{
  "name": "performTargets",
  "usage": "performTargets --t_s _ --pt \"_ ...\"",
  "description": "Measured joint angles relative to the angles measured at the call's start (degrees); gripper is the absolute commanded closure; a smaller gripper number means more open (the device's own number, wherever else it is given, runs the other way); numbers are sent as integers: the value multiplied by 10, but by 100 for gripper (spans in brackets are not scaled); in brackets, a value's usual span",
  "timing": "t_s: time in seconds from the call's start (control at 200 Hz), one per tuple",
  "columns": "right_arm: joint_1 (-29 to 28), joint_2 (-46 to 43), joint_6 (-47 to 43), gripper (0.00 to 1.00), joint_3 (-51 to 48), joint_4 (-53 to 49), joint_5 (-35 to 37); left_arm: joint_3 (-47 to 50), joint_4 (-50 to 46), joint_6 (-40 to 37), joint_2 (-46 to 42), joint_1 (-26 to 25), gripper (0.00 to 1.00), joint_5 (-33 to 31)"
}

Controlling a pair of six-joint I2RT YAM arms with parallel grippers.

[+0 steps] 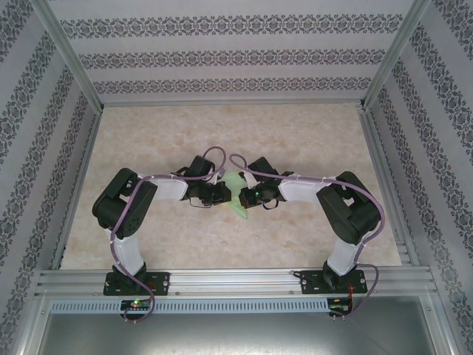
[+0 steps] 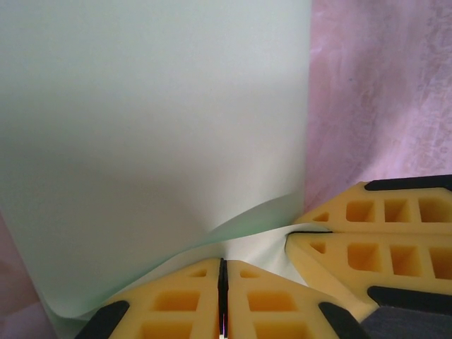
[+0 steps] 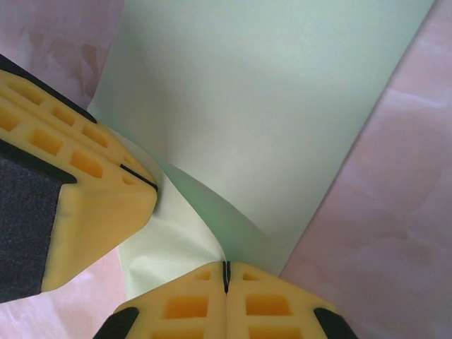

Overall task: Fold a paper plane with a square sheet of paper (fold left side to right side)
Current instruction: Third fold the triangle at the center of the table.

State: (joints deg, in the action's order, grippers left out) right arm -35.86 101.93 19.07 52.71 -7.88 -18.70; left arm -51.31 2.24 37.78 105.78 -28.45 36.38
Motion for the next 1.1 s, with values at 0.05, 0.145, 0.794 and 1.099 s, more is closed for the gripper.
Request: performTargets --t_s 0.05,0.145,0.794,1.099 --pt "0 1 1 85 4 -6 -2 3 2 0 -2 0 88 -2" --pt "4 0 -2 75 14 -31 -2 7 8 0 -4 -1 88 -4" --pt "-18 -87 90 73 -28 -23 -151 9 13 0 -4 -1 89 -4" --pt "-22 -30 97 74 -28 -19 -157 9 13 0 -4 -1 89 -4"
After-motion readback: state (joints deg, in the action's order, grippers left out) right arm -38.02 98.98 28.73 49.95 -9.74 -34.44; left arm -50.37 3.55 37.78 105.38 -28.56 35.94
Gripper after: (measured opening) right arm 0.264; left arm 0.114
